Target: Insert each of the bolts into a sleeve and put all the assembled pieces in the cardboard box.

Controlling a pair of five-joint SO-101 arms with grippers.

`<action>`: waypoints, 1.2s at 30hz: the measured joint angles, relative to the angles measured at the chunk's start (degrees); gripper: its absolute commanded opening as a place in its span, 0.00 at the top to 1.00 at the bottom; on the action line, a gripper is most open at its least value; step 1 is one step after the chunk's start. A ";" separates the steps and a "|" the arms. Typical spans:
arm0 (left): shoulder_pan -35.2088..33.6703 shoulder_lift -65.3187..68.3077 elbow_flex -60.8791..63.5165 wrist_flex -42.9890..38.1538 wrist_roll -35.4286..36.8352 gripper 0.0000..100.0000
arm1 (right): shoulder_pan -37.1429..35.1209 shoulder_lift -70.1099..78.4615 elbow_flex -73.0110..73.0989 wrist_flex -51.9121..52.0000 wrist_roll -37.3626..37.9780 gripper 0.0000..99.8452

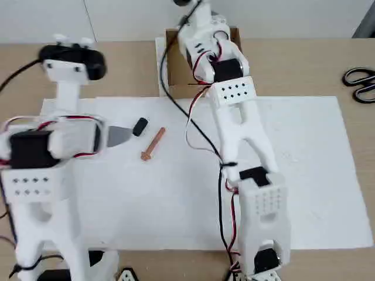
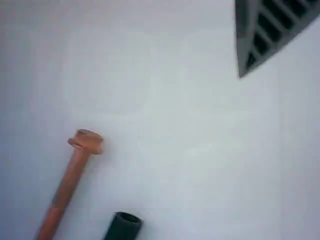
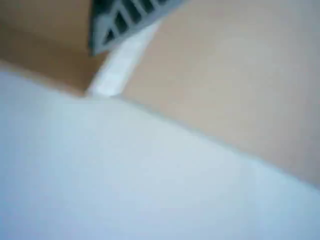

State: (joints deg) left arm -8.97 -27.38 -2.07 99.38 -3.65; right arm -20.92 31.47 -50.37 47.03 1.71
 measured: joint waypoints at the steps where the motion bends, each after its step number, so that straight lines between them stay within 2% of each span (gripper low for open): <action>1: -1.76 -0.44 0.35 0.00 0.00 0.67 | -1.14 -2.55 -0.18 4.31 -1.58 0.82; 6: -10.99 -0.97 3.78 0.00 -0.18 0.67 | -6.07 -7.38 -0.35 20.04 -10.20 0.82; 10: -18.29 -0.97 5.98 0.00 1.05 0.67 | -9.49 -3.52 -0.35 22.24 -11.96 0.82; 18: -25.05 -1.05 13.19 0.00 -0.88 0.67 | -12.92 13.01 -0.26 11.25 -12.22 0.87; 22: -28.31 -1.05 15.65 -0.09 -2.02 0.67 | -14.59 13.54 -0.26 6.42 -12.22 0.87; 28: -30.15 -1.05 16.88 -0.09 -3.25 0.67 | -15.30 13.54 -0.26 6.59 -11.43 0.87; 31: -30.15 -1.05 16.88 -0.09 -3.69 0.67 | -15.38 13.54 -0.26 8.97 -16.62 0.87; 36: -30.15 -1.05 16.88 -0.09 -3.69 0.67 | -14.59 13.54 -0.26 11.78 -29.89 0.87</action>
State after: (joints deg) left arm -39.12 -28.44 14.81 99.30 -7.34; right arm -35.52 45.01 -50.64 58.81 -28.18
